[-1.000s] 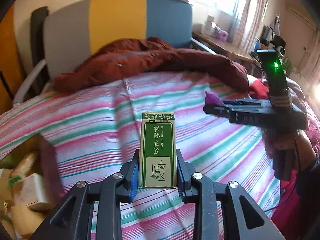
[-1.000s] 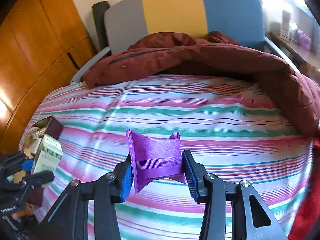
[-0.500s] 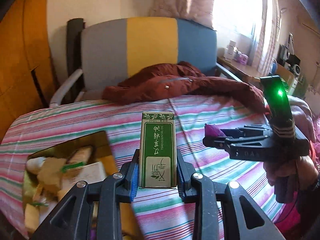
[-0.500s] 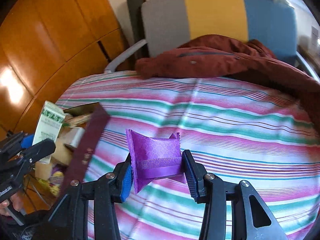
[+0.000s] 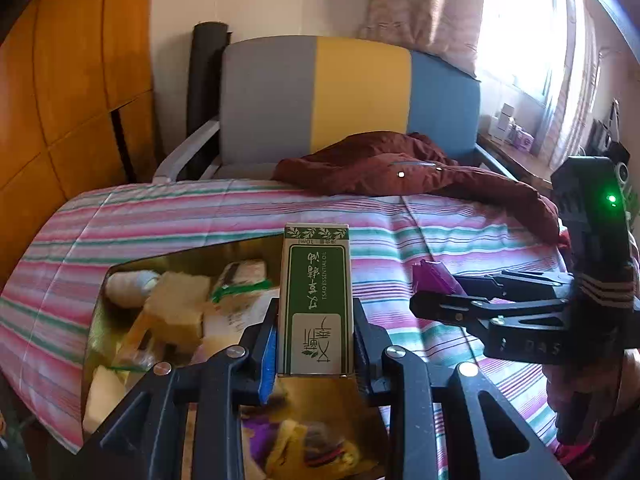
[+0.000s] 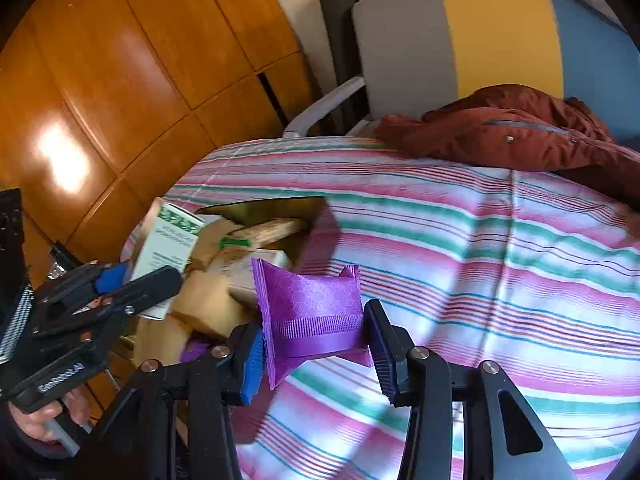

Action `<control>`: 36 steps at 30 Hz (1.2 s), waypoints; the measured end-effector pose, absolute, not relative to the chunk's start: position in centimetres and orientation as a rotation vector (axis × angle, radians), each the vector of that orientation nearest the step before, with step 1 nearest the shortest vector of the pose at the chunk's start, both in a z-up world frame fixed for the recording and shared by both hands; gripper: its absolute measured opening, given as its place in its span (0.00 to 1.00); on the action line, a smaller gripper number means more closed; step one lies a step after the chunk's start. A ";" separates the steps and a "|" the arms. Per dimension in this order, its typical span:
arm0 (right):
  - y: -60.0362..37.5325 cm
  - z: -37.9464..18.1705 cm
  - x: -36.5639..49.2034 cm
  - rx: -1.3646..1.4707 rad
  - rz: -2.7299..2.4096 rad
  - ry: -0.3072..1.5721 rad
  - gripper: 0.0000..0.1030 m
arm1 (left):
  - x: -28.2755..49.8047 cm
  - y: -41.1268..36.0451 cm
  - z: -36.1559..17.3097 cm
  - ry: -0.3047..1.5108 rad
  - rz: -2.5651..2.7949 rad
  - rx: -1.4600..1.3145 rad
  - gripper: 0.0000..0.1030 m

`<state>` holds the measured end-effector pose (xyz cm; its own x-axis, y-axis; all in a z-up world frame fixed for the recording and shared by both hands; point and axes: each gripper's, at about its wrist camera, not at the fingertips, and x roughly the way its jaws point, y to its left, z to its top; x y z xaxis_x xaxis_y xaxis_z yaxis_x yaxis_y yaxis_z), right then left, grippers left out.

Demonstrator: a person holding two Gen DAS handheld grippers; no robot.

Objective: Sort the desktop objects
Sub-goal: 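Carry the green box and purple packet over the gold tray and release both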

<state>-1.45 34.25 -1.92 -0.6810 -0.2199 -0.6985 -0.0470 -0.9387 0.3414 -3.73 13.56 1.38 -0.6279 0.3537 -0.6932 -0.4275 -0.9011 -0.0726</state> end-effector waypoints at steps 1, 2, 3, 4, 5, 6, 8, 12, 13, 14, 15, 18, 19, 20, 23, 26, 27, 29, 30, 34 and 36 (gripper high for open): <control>33.8 -1.9 -1.5 1.207 -2.741 -0.513 0.45 | -3.7 13.0 1.3 0.129 2.504 -1.037 0.29; 33.2 -1.8 -1.6 1.203 -2.736 -0.511 0.45 | -3.7 12.5 1.2 0.123 2.509 -1.040 0.29; 32.6 -1.8 -1.7 1.201 -2.729 -0.509 0.45 | -3.7 12.0 1.1 0.114 2.514 -1.045 0.29; 32.2 -1.7 -1.7 1.199 -2.723 -0.506 0.45 | -3.8 11.2 1.0 0.097 2.519 -1.052 0.29; 31.5 -1.7 -1.7 1.196 -2.715 -0.501 0.45 | -3.9 10.7 1.0 0.085 2.525 -1.057 0.29; 31.0 -1.6 -1.8 1.194 -2.710 -0.496 0.45 | -3.9 10.0 0.9 0.071 2.534 -1.061 0.29; 30.0 -1.6 -1.7 1.193 -2.698 -0.491 0.45 | -4.1 8.4 0.9 0.033 2.552 -1.066 0.29; 27.9 -1.6 -1.5 1.189 -2.671 -0.476 0.45 | -4.2 5.3 0.9 -0.021 2.599 -1.072 0.29; 27.3 -1.6 -1.5 1.187 -2.664 -0.471 0.45 | -4.3 4.3 0.8 -0.040 2.613 -1.080 0.29; 26.9 -1.7 -1.6 1.186 -2.659 -0.468 0.45 | -4.3 3.5 0.7 -0.054 2.625 -1.086 0.29; 26.4 -1.8 -1.6 1.183 -2.649 -0.468 0.45 | -4.3 2.6 0.5 -0.069 2.641 -1.095 0.29; 24.9 -2.2 -2.0 1.191 -2.635 -0.458 0.45 | -4.4 0.7 0.0 -0.103 2.665 -1.120 0.29; 24.6 -2.3 -2.1 1.198 -2.640 -0.451 0.45 | -4.5 0.2 -0.3 -0.113 2.663 -1.133 0.29; 24.3 -2.5 -2.3 1.208 -2.647 -0.450 0.45 | -4.5 0.0 -0.5 -0.116 2.664 -1.139 0.29; 23.7 -3.0 -3.0 1.245 -2.667 -0.439 0.45 | -4.5 0.1 -0.8 -0.118 2.647 -1.142 0.29; 23.4 -3.7 -3.5 1.295 -2.705 -0.408 0.47 | -4.4 1.1 -1.2 -0.096 2.620 -1.137 0.29; 23.5 -3.9 -3.6 1.300 -2.703 -0.420 0.47 | -4.4 1.4 -1.4 -0.091 2.612 -1.138 0.29; 23.5 -4.0 -3.8 1.301 -2.708 -0.424 0.47 | -4.6 2.1 -2.0 -0.072 2.595 -1.154 0.29; 23.4 -4.0 -3.8 1.304 -2.717 -0.412 0.47 | -4.8 2.4 -2.3 -0.061 2.589 -1.168 0.30; 23.2 -4.0 -3.6 1.312 -2.722 -0.412 0.48 | -5.5 3.2 -3.5 -0.042 2.580 -1.209 0.30; 23.2 -4.0 -3.3 1.318 -2.733 -0.409 0.52 | -6.0 3.6 -4.1 -0.030 2.571 -1.230 0.29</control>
<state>-3.27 23.17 -4.02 -0.6268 -0.1867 -0.7565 -0.0433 -0.9610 0.2730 -6.02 3.58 -4.09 -0.5930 0.2683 -0.7592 -0.2505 -0.9575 -0.1427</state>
